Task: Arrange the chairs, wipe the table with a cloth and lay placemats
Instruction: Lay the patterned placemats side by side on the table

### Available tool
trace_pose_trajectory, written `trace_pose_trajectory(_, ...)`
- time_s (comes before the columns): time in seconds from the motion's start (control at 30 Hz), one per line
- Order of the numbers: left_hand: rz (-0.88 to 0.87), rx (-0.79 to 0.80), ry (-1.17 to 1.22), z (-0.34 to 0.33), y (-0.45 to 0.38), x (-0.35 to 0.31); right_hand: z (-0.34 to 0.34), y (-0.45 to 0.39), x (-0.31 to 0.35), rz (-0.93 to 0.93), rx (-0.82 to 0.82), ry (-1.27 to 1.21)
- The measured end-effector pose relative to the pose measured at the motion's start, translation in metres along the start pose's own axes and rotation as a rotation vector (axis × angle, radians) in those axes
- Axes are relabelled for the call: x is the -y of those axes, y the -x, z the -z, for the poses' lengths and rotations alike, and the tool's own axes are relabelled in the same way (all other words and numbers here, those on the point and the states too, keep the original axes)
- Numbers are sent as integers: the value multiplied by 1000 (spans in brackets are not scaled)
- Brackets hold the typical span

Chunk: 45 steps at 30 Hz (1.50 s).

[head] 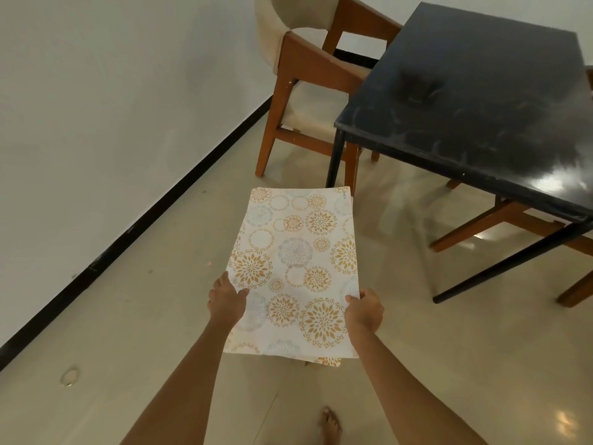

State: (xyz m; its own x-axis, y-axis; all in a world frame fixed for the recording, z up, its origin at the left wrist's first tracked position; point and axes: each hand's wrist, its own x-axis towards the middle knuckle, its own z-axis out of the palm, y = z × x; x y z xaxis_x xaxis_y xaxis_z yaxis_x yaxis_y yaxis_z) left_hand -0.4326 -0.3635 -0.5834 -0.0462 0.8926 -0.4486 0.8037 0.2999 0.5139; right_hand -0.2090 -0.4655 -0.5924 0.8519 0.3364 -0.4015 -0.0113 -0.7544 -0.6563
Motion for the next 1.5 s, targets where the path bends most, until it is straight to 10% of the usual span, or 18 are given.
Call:
trace_pose_trajectory(0.3,-74,-27,-32,22,12,-30,22,11,20,214,-207,-38)
trace_pose_trajectory(0.77,-134,27,130,65,37,-121,130,-13,86,152,96,-680)
trace_pose_trajectory(1.5,-336,255,362,-19,53,-414,326,-238,169,83,-58,-705)
